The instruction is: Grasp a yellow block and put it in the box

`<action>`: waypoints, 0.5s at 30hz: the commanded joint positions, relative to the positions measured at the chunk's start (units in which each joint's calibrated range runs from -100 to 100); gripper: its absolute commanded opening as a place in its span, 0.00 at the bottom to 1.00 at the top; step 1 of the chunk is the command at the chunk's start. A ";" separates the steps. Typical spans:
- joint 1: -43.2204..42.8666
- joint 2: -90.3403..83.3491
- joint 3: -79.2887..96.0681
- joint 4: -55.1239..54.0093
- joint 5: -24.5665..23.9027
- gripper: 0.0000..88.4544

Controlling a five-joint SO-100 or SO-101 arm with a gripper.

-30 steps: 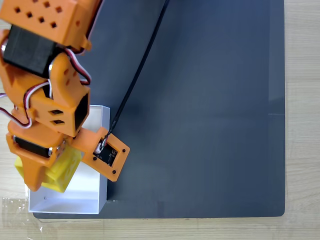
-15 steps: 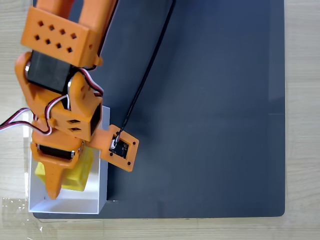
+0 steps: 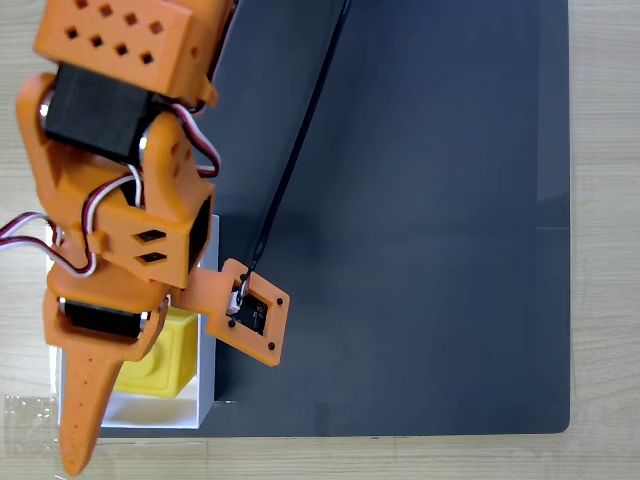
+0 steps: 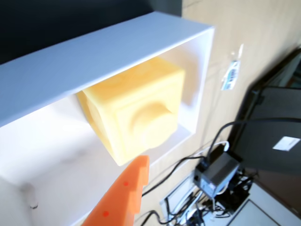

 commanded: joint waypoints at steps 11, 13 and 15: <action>-8.89 -39.31 7.53 30.18 -7.43 0.15; -10.07 -46.35 14.58 29.83 -7.01 0.06; -11.16 -53.38 22.36 29.74 -6.85 0.01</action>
